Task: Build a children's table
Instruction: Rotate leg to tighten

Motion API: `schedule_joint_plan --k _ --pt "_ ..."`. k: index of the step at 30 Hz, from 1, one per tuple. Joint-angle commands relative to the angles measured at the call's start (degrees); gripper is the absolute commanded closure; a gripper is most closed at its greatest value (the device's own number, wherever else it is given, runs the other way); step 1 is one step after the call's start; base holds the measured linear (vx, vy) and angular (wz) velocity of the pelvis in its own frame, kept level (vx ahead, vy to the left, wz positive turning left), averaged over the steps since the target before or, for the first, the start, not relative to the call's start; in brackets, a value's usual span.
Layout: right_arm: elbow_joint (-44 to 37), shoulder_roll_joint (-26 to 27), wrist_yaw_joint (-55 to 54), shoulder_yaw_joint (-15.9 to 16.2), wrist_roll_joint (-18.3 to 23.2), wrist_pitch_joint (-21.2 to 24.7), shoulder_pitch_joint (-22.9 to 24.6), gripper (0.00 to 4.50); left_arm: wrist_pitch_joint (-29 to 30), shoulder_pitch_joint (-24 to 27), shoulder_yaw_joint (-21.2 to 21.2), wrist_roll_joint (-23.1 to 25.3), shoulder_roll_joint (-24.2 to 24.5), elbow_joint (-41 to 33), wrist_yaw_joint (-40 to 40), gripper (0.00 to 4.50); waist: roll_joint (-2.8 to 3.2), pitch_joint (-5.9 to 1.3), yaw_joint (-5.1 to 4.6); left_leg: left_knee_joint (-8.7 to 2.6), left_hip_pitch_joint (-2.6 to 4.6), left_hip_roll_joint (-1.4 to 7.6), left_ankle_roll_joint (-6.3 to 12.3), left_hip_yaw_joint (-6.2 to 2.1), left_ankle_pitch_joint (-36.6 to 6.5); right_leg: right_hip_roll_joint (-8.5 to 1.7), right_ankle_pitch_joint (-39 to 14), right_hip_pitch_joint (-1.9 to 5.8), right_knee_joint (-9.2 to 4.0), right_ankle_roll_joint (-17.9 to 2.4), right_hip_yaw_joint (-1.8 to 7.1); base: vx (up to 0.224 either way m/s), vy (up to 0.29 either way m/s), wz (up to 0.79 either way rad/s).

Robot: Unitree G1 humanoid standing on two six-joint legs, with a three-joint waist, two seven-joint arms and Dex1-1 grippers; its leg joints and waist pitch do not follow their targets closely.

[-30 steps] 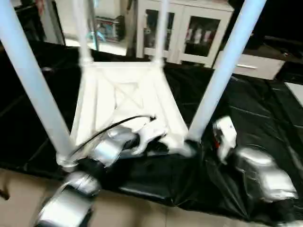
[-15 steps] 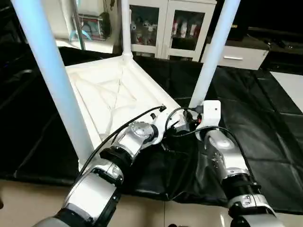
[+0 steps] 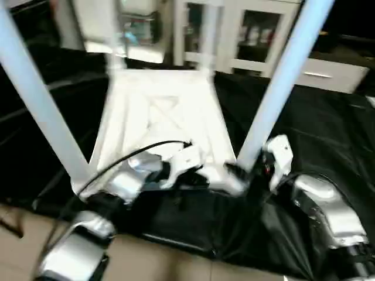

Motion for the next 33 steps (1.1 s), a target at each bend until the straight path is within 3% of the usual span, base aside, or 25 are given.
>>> schedule_joint_plan --k 1,3,4,7,10,12,18,21,24,26,30,31,32,33 --pt "-1.7 -3.6 3.8 -1.2 0.3 1.2 0.9 0.55 1.5 1.7 -2.8 -0.7 0.9 -2.5 -6.7 4.5 -0.89 -3.45 0.15 -3.74 -0.02 1.42 6.83 0.02 -8.8 -0.93 -6.6 2.97 -2.39 -14.4 1.99 0.066 0.011 -0.02" --pt "-2.5 -4.9 6.2 -0.5 0.8 2.2 1.4 0.5 1.6 2.0 -3.0 -0.4 1.5 -3.4 -7.8 4.5 -1.09 -3.89 0.14 -3.19 0.02 1.07 8.06 0.17 -4.1 -0.75 0.0 3.27 -1.56 -16.4 2.06 0.066 0.013 -0.02" --pt "-3.3 -7.5 11.2 1.7 1.7 3.8 1.8 0.5 1.9 2.4 -3.5 0.0 2.7 -5.5 -9.3 4.5 -1.48 -3.99 0.19 -2.92 -0.16 0.99 9.21 0.21 -1.9 -0.74 2.5 3.51 -1.23 -17.1 2.11 0.054 0.014 -0.02" --pt "-2.3 -7.3 13.6 3.8 1.2 2.8 1.5 0.5 1.8 2.3 -3.7 -0.1 3.0 -5.5 -9.3 4.5 -0.84 -3.83 0.26 -2.77 0.01 1.04 10.44 0.33 -1.5 -0.8 2.4 3.12 -1.34 -17.7 2.11 0.018 0.005 -0.01" --pt "-0.7 -6.4 13.9 4.4 1.1 2.0 0.9 0.5 2.6 2.1 -4.1 -0.1 2.4 -5.3 -8.7 4.5 -1.13 -3.6 0.36 -3.13 0.0 1.18 8.14 0.32 -6.2 -1.0 -3.5 3.18 -1.96 -16.9 2.09 0.0 0.0 0.0" --pt "0.1 -5.7 14.0 4.9 1.0 1.5 0.4 0.85 3.2 2.1 -4.3 -0.2 2.1 -5.7 -8.7 4.5 -0.78 -3.33 0.54 -3.47 0.05 1.19 5.37 0.19 -10.7 -0.98 -8.6 3.05 -2.49 -15.6 2.15 0.0 0.0 0.0" --pt "1.7 -4.3 14.2 4.2 1.8 1.3 0.0 1.33 3.1 2.5 -4.3 0.5 1.5 -5.7 -8.2 4.5 -0.79 -3.04 0.52 -4.0 0.25 1.17 2.23 -0.13 -16.7 -0.95 -16.3 2.85 -3.47 -12.3 2.15 0.0 0.0 0.0" --pt "1.3 -4.9 15.3 4.6 1.7 1.0 0.9 1.65 3.4 2.6 -4.6 0.5 1.6 -5.9 -8.2 4.5 -0.82 -3.22 0.52 -3.99 0.07 1.19 2.19 -0.28 -15.3 -0.94 -14.8 3.08 -3.2 -12.1 2.16 0.0 0.0 0.0" --pt "1.6 -5.6 16.1 4.7 1.6 0.7 1.2 1.82 3.2 2.4 -4.9 0.8 1.7 -5.4 -8.4 4.5 -0.49 -3.41 0.53 -3.8 0.02 1.11 2.84 -0.23 -12.9 -0.79 -10.4 3.2 -2.72 -13.2 2.14 0.0 0.0 0.0" --pt "2.3 -5.9 16.9 4.7 1.5 0.6 1.0 1.88 3.1 2.4 -5.2 1.1 1.6 -4.9 -8.2 4.5 -0.88 -3.48 0.6 -3.65 -0.06 1.07 3.63 -0.15 -11.8 -0.77 -8.4 3.32 -2.49 -14.1 2.08 0.0 0.0 0.0" --pt "2.7 -6.2 17.9 5.1 1.1 0.1 0.8 1.9 3.3 2.4 -5.2 1.2 1.5 -5.0 -8.1 4.5 -0.73 -3.38 0.75 -3.68 -0.03 1.13 3.81 -0.12 -12.4 -0.9 -9.8 3.31 -2.69 -14.2 2.08 0.0 0.0 0.0" --pt "3.1 -6.3 18.3 5.5 0.7 -0.2 0.6 1.9 3.0 2.6 -5.1 1.3 1.6 -4.9 -8.0 4.5 -0.79 -3.38 0.77 -3.7 -0.04 1.13 3.61 -0.14 -12.8 -0.93 -10.8 3.33 -2.77 -13.9 2.08 0.0 0.0 0.0" --pt "3.1 -6.3 18.3 5.5 0.7 -0.2 0.6 1.9 3.0 2.6 -5.1 1.3 1.6 -4.9 -8.0 4.5 -1.26 -3.4 0.69 -3.67 -0.1 1.12 3.67 -0.12 -12.8 -0.91 -11.1 3.35 -2.8 -13.7 2.07 0.0 0.0 0.0" --pt "3.3 -6.2 18.3 5.6 0.6 -0.4 0.5 1.91 2.9 2.8 -5.2 1.6 1.7 -4.9 -7.8 4.5 -1.12 -3.33 0.82 -3.74 -0.12 1.15 3.66 -0.2 -12.7 -0.98 -12.0 3.31 -2.82 -13.4 2.08 0.0 0.0 0.0"
